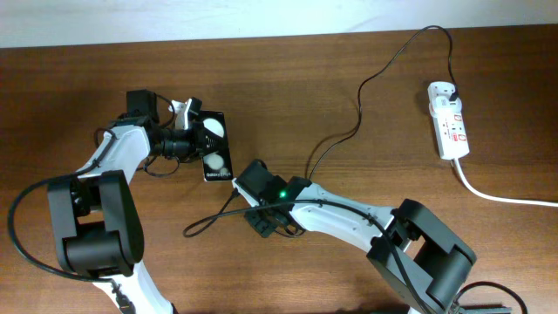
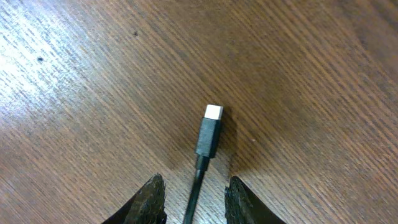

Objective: Plug charger to phone and switch on socket

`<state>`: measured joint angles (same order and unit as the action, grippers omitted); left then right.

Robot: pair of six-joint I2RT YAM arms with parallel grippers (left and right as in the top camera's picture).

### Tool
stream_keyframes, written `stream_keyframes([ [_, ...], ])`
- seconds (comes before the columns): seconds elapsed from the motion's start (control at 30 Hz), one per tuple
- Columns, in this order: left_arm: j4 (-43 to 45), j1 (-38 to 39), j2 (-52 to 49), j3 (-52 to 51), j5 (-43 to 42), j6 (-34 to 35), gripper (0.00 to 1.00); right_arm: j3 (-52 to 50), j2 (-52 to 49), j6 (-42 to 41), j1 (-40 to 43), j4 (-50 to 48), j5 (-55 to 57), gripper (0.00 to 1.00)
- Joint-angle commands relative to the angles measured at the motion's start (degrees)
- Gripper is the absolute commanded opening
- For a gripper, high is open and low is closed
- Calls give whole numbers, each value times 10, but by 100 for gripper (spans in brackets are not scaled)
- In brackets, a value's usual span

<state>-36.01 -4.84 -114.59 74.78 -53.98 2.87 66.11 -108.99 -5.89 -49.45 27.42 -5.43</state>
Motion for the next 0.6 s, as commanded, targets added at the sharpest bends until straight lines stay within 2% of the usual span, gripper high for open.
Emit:
stream_keyframes([
  [0.0, 0, 1, 23, -1, -13, 6, 0, 5, -11, -1, -4, 2, -3, 31],
  [0.13, -3, 1, 23, -1, -13, 6, 0, 3, -12, -4, -4, 2, 2, 26],
  [0.37, -5, 1, 23, -1, -13, 6, 0, 3, -21, -8, -3, 0, 8, 24],
  [0.5, -5, 1, 23, -1, -13, 6, 0, 3, -23, -21, -3, -4, 14, 14],
  [0.57, -6, 1, 23, -1, -13, 6, 0, 3, -23, -21, -4, -5, 14, 12],
])
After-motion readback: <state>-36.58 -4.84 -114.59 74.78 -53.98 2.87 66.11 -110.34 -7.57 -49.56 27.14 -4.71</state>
